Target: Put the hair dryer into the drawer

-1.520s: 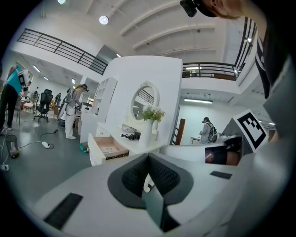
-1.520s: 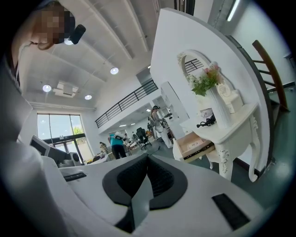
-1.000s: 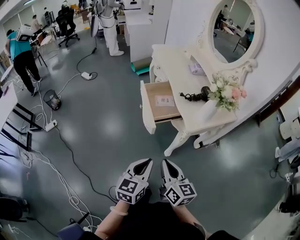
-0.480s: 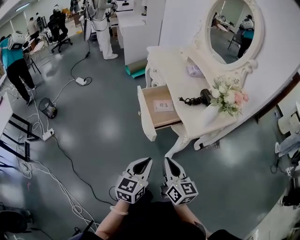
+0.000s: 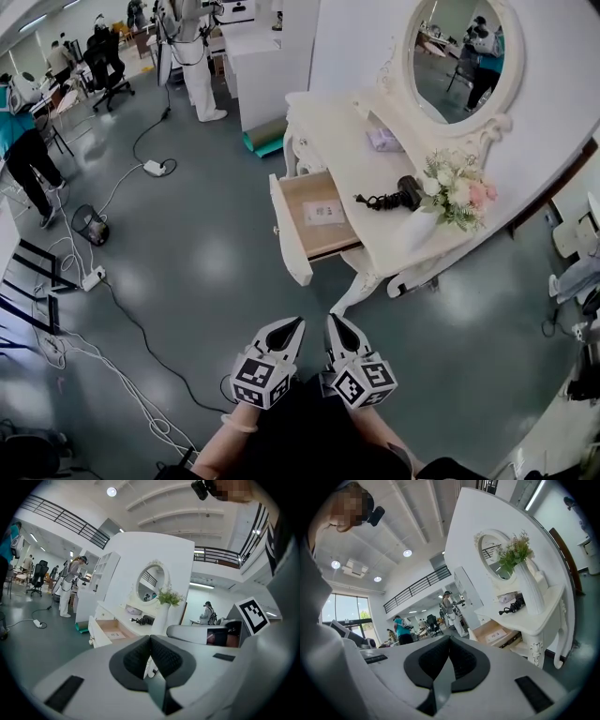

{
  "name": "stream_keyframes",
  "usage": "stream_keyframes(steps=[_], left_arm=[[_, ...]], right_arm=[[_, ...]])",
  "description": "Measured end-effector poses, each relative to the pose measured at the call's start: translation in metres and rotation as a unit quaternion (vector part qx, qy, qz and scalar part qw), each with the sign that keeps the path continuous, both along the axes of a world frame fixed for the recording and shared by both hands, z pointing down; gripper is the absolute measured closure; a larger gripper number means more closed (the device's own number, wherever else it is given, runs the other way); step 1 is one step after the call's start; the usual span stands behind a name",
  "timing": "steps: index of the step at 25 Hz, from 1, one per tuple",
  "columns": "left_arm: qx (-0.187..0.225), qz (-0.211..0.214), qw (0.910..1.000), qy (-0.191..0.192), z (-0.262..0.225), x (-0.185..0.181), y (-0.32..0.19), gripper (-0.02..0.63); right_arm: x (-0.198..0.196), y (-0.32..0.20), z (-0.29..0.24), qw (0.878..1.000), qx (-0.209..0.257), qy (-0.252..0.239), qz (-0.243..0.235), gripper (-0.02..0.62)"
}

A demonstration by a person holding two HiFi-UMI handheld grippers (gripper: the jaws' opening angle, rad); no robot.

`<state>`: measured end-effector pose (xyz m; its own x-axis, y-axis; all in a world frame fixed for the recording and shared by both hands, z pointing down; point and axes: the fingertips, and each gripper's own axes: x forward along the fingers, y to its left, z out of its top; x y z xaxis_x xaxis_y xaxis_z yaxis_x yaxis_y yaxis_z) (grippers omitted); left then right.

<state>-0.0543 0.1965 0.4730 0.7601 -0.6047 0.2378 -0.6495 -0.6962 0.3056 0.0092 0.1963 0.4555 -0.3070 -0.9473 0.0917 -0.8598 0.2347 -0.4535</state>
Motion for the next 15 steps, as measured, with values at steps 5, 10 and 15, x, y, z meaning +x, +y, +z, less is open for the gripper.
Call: stream_keyframes(steps=[5,10,15], left_arm=[[-0.006,-0.009,0.9999,0.000,0.003,-0.006,0.005,0.587],[-0.015,-0.026,0.9993,0.021,0.000,-0.012,0.007,0.587],[-0.018,-0.023,0.9996,0.003,0.009,-0.012,0.005,0.586]], right_arm=[[-0.004,0.004,-0.001,1.000,0.000,0.006,-0.005,0.568],[-0.001,0.006,0.002,1.000,0.000,0.011,-0.002,0.568],[-0.001,0.002,0.011,1.000,-0.006,0.002,-0.003,0.568]])
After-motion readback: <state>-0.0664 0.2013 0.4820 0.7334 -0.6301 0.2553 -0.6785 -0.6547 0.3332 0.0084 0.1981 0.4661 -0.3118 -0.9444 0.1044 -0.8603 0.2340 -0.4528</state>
